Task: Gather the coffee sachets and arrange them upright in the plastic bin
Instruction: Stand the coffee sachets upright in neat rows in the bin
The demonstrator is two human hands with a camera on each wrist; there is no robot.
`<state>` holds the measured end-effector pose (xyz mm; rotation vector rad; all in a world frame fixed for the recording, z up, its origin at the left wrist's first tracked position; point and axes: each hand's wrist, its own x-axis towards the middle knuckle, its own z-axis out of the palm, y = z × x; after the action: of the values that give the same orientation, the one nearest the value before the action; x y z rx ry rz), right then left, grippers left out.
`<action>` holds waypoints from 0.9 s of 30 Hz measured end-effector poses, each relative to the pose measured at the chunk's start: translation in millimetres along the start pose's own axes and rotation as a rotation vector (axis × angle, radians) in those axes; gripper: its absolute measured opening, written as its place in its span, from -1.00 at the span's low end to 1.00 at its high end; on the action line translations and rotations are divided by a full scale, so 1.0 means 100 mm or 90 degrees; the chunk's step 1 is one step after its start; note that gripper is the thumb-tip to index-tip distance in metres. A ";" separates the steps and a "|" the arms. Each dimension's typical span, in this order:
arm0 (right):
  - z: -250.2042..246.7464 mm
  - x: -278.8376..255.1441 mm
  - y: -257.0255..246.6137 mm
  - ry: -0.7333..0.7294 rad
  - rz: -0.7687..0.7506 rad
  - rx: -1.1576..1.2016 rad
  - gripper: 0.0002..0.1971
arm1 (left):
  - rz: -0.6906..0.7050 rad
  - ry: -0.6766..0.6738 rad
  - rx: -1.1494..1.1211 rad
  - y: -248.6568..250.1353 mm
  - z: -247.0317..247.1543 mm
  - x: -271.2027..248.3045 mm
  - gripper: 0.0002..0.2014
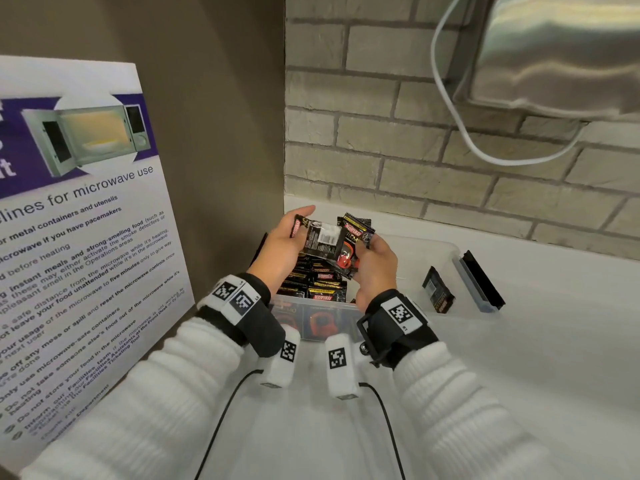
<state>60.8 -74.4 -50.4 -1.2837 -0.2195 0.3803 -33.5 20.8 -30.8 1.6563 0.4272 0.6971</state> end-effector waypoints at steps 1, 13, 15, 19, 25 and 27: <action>0.00 0.00 0.00 -0.011 0.003 0.006 -0.75 | 0.005 -0.023 0.065 0.04 -0.02 0.01 -0.66; 0.01 -0.05 -0.05 -0.152 0.115 0.026 -0.71 | 0.187 -0.108 0.006 0.17 -0.23 0.08 -0.60; 0.02 -0.09 -0.06 -0.201 0.104 0.050 -0.65 | 0.180 -0.119 0.063 0.19 -0.23 0.12 -0.55; 0.02 -0.14 -0.10 -0.271 0.086 0.103 -0.67 | 0.219 -0.085 0.239 0.18 -0.20 0.19 -0.57; 0.00 -0.19 -0.09 -0.298 0.015 0.061 -0.72 | 0.084 -0.008 -0.023 0.23 -0.03 0.12 -0.83; 0.00 -0.20 -0.11 -0.278 0.001 0.076 -0.70 | -0.057 -0.072 -0.193 0.19 0.02 0.11 -0.57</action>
<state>44.1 -84.4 -39.1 -1.0713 -0.5569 0.6645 -25.8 21.9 -10.2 1.3746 0.2957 0.5676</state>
